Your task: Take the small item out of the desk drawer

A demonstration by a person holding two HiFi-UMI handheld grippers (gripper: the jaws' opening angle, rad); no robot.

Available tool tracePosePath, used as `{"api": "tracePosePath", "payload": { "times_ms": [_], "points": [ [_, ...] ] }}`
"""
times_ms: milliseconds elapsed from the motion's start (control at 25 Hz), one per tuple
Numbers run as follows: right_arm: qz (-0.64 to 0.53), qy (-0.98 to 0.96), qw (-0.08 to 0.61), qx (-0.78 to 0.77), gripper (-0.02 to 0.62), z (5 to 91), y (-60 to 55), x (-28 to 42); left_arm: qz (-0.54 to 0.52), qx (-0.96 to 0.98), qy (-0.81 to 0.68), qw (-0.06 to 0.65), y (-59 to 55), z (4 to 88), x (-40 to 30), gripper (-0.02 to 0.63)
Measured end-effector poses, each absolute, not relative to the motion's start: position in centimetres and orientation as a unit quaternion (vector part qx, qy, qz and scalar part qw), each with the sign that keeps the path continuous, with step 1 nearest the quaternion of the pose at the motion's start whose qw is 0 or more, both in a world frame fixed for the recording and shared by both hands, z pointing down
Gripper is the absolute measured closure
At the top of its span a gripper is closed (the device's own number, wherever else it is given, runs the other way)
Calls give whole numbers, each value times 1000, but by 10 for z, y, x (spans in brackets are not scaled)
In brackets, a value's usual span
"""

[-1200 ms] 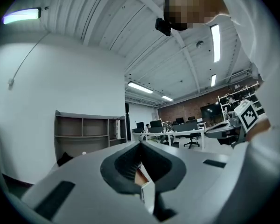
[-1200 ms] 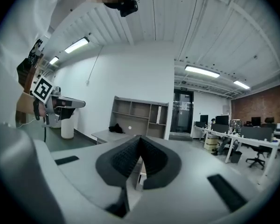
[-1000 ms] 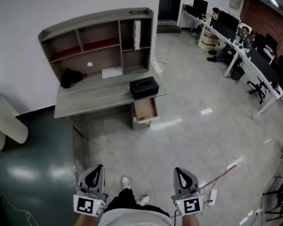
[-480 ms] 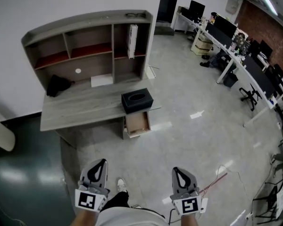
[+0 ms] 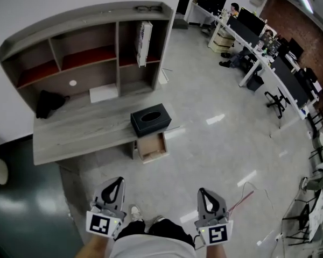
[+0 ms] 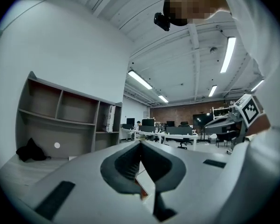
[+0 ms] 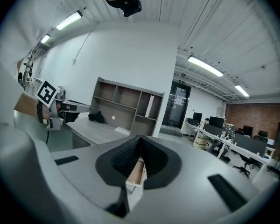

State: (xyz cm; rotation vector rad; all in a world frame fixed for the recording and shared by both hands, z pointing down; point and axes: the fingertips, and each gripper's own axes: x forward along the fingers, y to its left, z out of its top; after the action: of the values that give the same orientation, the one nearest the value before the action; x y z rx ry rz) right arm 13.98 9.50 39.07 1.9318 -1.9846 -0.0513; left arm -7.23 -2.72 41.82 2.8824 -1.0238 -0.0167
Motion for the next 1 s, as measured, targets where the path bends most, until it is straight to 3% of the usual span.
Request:
{"api": "tracePosePath", "payload": {
  "times_ms": [440, 1000],
  "points": [
    [-24, -723, 188, 665, 572, 405, 26, 184, 2, 931, -363, 30, -71, 408, -44, 589],
    [0, -781, 275, 561, 571, 515, -51, 208, 44, 904, -423, 42, -87, 428, -17, 589]
  ]
}}
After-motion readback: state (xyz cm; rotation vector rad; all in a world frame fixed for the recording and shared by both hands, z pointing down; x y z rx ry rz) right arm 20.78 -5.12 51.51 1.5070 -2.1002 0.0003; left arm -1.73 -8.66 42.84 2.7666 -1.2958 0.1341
